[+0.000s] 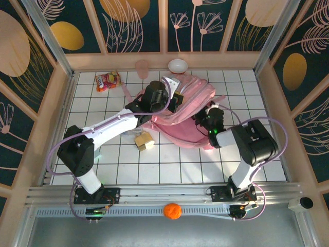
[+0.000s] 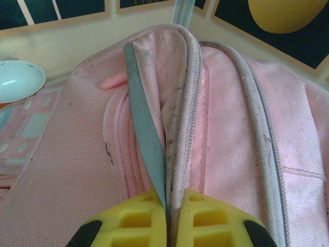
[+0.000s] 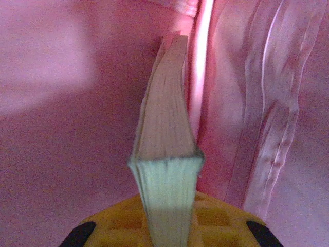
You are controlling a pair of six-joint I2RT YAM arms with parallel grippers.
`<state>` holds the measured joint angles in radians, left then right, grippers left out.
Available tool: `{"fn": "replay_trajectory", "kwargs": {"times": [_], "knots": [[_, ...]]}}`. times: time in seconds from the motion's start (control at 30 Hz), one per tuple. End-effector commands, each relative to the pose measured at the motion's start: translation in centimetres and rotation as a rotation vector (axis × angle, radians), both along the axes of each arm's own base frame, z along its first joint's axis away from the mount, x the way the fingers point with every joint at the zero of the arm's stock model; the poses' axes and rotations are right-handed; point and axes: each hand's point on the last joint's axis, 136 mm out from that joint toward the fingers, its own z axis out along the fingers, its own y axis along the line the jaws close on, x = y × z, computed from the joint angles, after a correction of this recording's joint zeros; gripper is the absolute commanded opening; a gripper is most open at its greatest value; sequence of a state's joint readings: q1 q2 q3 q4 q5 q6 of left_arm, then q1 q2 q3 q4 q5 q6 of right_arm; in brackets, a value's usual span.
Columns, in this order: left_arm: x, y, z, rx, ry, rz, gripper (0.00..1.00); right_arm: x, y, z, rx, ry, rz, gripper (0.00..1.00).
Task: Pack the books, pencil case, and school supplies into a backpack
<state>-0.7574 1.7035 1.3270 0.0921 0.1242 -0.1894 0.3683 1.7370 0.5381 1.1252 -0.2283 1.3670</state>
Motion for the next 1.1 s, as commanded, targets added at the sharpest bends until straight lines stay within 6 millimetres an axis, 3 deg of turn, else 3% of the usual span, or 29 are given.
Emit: {"fn": "replay_trajectory", "kwargs": {"times": [0.0,0.07,0.13,0.23,0.37,0.57,0.67,0.87,1.07], "knots": [[0.2,-0.5,8.9,-0.178,-0.176,-0.016,0.00,1.2,0.4,-2.1,-0.047,0.047,-0.015,0.08],[0.3,-0.4,8.8,-0.171,-0.175,-0.011,0.00,1.6,0.7,-3.1,-0.062,0.080,-0.013,0.12],[0.4,-0.2,8.7,-0.164,-0.177,-0.001,0.00,1.7,0.6,-4.1,-0.089,0.122,-0.018,0.28],[0.6,0.0,8.5,-0.148,-0.182,0.013,0.00,1.0,-0.2,-5.2,-0.150,0.182,-0.034,0.41],[0.8,0.2,8.1,-0.134,-0.182,0.026,0.00,-0.4,-1.4,-5.8,-0.228,0.237,-0.038,0.51],[1.1,0.6,7.3,-0.109,-0.182,0.045,0.00,-3.3,-3.7,-5.7,-0.360,0.282,-0.054,0.57],[1.2,0.7,6.6,-0.094,-0.180,0.051,0.00,-4.8,-4.9,-4.4,-0.414,0.270,-0.063,0.58],[1.0,0.6,4.8,-0.069,-0.164,0.032,0.00,-8.0,-8.1,0.3,-0.563,0.202,-0.119,0.58],[-0.5,-0.9,0.5,0.016,-0.153,-0.114,0.00,-11.8,-12.5,4.6,-0.765,0.180,-0.197,0.58]]}}
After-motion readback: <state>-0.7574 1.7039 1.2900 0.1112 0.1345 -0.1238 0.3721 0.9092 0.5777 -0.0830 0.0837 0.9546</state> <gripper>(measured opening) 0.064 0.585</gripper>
